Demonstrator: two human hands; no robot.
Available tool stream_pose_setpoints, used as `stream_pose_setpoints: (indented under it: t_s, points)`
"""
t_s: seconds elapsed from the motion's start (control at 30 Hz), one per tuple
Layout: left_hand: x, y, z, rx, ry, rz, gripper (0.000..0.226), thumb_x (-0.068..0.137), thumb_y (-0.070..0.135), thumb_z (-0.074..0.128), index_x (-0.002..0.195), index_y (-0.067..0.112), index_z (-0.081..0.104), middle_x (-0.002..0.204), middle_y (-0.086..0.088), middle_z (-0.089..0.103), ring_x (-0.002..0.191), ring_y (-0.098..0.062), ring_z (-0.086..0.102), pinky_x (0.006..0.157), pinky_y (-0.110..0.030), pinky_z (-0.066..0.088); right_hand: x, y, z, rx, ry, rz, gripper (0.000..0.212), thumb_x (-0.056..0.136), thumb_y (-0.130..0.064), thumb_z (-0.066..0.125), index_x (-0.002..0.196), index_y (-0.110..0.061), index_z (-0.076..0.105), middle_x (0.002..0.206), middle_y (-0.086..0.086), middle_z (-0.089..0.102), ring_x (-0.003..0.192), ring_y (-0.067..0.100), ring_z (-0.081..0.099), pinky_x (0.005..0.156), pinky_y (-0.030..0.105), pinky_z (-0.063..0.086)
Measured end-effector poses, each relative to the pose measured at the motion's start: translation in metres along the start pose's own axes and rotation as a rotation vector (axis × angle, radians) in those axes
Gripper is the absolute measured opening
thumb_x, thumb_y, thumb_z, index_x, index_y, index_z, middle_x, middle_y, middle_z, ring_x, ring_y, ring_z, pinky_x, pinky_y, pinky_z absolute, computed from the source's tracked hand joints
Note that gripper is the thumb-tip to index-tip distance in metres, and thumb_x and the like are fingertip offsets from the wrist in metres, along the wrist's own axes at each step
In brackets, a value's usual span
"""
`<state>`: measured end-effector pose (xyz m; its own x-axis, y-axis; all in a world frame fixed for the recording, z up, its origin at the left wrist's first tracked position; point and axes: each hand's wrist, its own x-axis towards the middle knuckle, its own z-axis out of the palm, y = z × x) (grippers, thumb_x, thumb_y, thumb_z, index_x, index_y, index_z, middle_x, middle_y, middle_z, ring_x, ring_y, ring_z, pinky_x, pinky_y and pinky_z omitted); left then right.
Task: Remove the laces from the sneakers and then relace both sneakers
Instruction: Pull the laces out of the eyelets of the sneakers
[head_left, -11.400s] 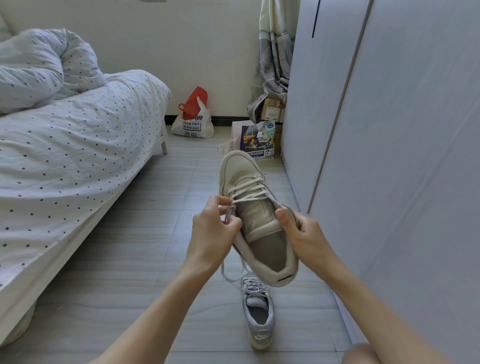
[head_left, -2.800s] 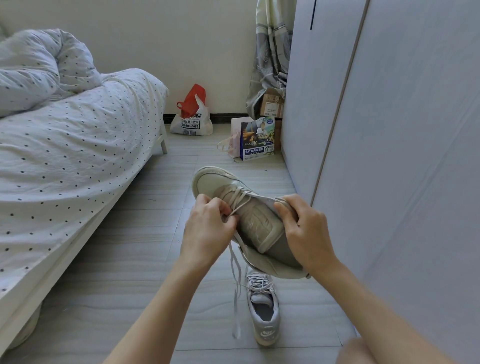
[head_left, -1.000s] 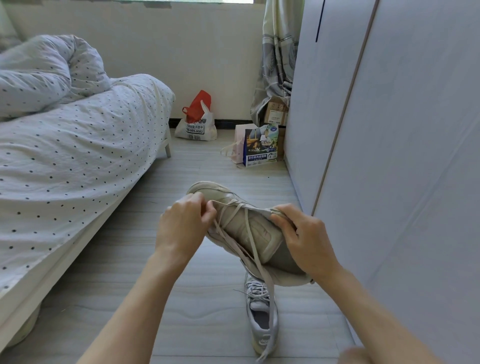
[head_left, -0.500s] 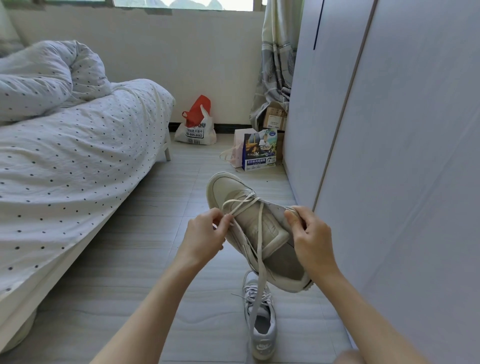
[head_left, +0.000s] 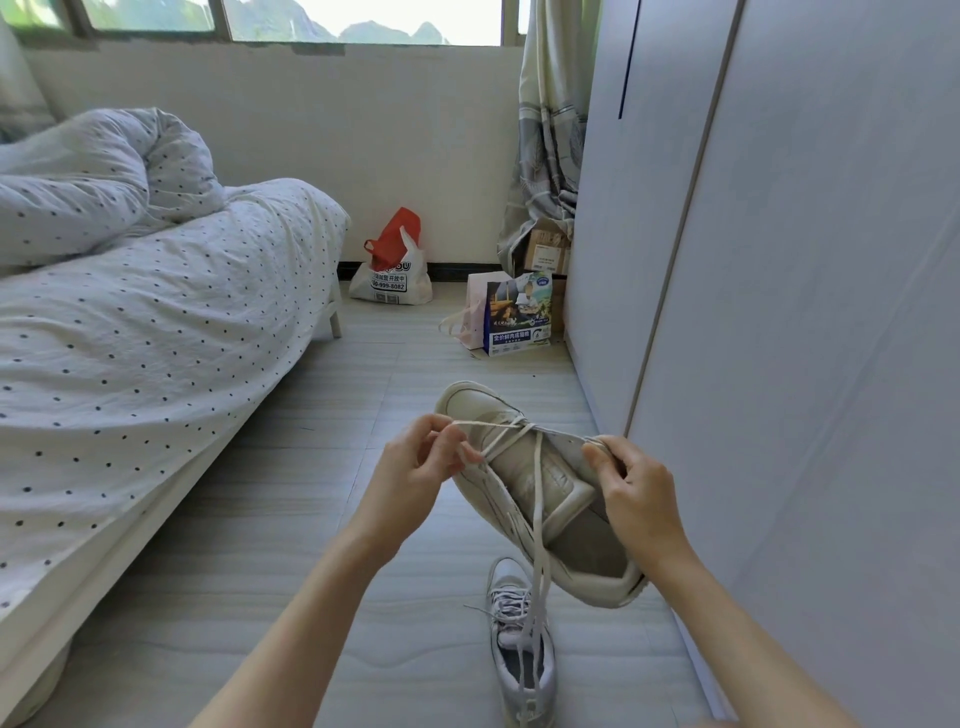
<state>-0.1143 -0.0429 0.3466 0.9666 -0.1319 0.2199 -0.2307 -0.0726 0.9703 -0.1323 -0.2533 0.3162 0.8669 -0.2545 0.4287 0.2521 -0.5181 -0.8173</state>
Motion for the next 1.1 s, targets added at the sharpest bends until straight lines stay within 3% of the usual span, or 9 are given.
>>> stream_pose_setpoints:
  t_s: [0.07,0.13,0.27,0.5,0.67,0.8,0.93,1.03,1.1]
  points:
    - [0.002,-0.001,0.002,-0.021,-0.003,0.018,0.015,0.095,0.014,0.049,0.083,0.01,0.058,0.057,0.005,0.055,0.058,-0.013,0.058,0.065,-0.027,0.053,0.0,-0.003,0.001,0.03,-0.002,-0.005,0.023,0.094,-0.013,0.054,0.074,-0.003,0.062,0.054,-0.008,0.043,0.053,0.004,0.04,0.051,0.016,0.03]
    - [0.005,-0.008,-0.003,0.305,0.015,0.109,0.018,0.093,0.019,0.055,0.078,0.012,0.06,0.05,0.011,0.042,0.048,-0.004,0.041,0.055,-0.019,0.04,-0.001,-0.006,0.001,0.051,0.002,-0.014,0.022,0.093,-0.012,0.055,0.075,-0.003,0.063,0.054,-0.009,0.043,0.052,0.003,0.041,0.051,0.014,0.032]
    - [0.003,-0.02,-0.015,0.804,-0.137,0.077,0.025,0.084,0.035,0.067,0.078,0.011,0.065,0.073,0.005,0.059,0.069,-0.01,0.051,0.064,-0.023,0.04,0.002,-0.003,-0.002,0.047,0.028,0.007,0.022,0.094,-0.016,0.055,0.076,-0.006,0.064,0.053,-0.007,0.044,0.051,0.005,0.038,0.051,0.017,0.03]
    - [0.003,-0.009,-0.019,0.461,0.011,-0.01,0.01,0.08,0.025,0.072,0.07,0.024,0.073,0.045,0.018,0.055,0.045,0.001,0.045,0.047,-0.01,0.031,0.003,0.009,-0.002,-0.039,-0.002,0.061,0.027,0.094,-0.018,0.055,0.073,-0.002,0.059,0.052,-0.005,0.04,0.052,0.009,0.034,0.055,0.029,0.029]
    - [0.003,0.001,-0.018,0.131,0.013,-0.066,0.016,0.092,0.02,0.057,0.083,0.012,0.068,0.077,0.015,0.071,0.073,0.003,0.057,0.078,-0.022,0.041,0.003,0.014,0.001,-0.045,-0.013,0.077,0.025,0.093,-0.018,0.056,0.071,-0.009,0.06,0.051,-0.008,0.042,0.05,0.005,0.039,0.05,0.018,0.03]
    - [0.004,0.003,-0.016,-0.007,0.019,-0.079,0.025,0.098,0.018,0.043,0.083,0.006,0.059,0.082,-0.002,0.073,0.096,-0.027,0.061,0.081,-0.033,0.038,0.003,0.014,0.003,-0.048,-0.036,0.068,0.024,0.093,-0.017,0.056,0.07,-0.01,0.06,0.054,-0.006,0.046,0.053,0.007,0.038,0.052,0.018,0.03]
    - [0.005,0.003,-0.016,-0.232,0.048,-0.167,0.026,0.099,0.015,0.042,0.077,0.004,0.05,0.06,-0.006,0.049,0.056,-0.023,0.062,0.076,-0.037,0.054,0.003,0.016,0.004,-0.033,-0.035,0.082,0.027,0.094,-0.017,0.055,0.07,-0.003,0.058,0.055,-0.002,0.044,0.052,0.007,0.035,0.051,0.017,0.029]
    - [0.005,-0.003,-0.018,0.037,0.117,-0.175,0.023,0.097,0.019,0.049,0.08,0.006,0.058,0.058,-0.003,0.04,0.046,-0.013,0.039,0.049,-0.024,0.047,0.004,0.019,0.004,-0.024,-0.014,0.117,0.029,0.094,-0.018,0.054,0.071,0.0,0.058,0.054,-0.001,0.043,0.049,0.006,0.034,0.049,0.018,0.029]
    - [0.005,-0.006,-0.022,0.306,0.12,-0.107,0.02,0.094,0.023,0.054,0.08,0.011,0.063,0.058,-0.001,0.044,0.051,-0.013,0.039,0.05,-0.022,0.038,0.005,0.023,0.002,-0.025,0.009,0.151,0.031,0.094,-0.018,0.054,0.067,-0.003,0.055,0.051,-0.005,0.039,0.048,0.006,0.033,0.049,0.02,0.027]
